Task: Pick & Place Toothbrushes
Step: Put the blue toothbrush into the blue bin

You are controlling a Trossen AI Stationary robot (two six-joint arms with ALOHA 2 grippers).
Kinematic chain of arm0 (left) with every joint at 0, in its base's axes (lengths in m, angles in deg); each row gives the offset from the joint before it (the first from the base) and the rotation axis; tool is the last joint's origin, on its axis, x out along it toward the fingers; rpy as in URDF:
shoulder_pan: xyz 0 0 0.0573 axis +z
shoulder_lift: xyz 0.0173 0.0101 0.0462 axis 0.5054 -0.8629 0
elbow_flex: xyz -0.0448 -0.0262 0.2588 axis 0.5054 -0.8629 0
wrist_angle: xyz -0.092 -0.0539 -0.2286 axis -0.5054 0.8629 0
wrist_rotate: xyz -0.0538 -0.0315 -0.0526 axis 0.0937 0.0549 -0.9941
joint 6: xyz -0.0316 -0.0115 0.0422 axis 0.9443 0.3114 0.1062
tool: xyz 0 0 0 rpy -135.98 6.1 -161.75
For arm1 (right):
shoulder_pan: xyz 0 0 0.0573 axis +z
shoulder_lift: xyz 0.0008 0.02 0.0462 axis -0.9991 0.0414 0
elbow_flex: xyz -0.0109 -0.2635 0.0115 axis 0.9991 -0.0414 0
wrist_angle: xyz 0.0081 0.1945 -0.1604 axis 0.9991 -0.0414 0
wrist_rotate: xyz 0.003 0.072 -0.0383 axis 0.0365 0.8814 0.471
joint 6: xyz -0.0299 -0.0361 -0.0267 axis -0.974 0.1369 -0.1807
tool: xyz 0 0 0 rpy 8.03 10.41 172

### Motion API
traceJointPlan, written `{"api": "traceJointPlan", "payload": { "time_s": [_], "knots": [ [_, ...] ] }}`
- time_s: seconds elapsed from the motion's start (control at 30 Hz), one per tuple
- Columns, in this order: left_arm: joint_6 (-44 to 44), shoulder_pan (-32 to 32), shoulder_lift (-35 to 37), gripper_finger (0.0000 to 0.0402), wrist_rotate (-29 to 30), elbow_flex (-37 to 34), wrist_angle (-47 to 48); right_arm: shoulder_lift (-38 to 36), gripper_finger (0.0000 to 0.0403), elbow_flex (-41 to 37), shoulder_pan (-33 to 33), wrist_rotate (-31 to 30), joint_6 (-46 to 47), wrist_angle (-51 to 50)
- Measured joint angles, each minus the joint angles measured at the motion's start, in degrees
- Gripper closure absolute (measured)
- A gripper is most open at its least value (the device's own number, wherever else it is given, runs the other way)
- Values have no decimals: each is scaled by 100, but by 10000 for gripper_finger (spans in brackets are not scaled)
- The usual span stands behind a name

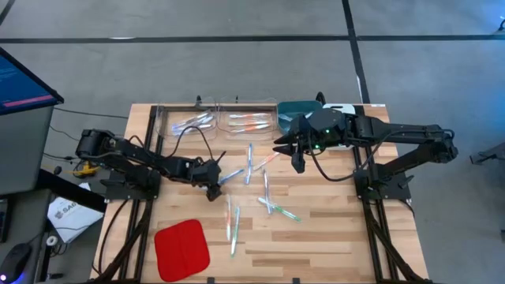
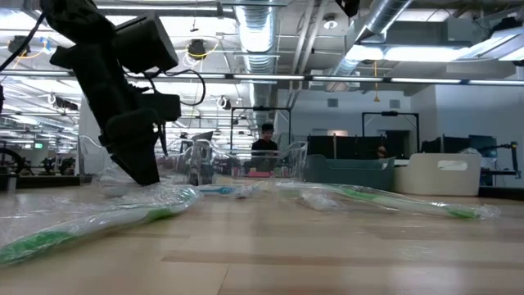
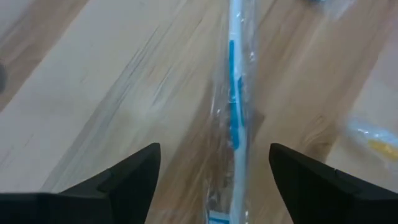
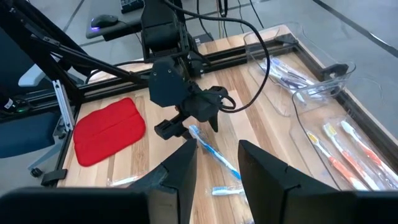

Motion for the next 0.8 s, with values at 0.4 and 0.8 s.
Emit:
{"api": "traceJointPlan", "payload": {
  "time_s": [0.4,0.8],
  "knots": [
    [-342,28,-403,140,21,-14,-671,38,291,7,0,-1,2,36],
    [-199,31,-802,221,11,163,-662,90,291,4,0,-1,17,-42]
  ]
}}
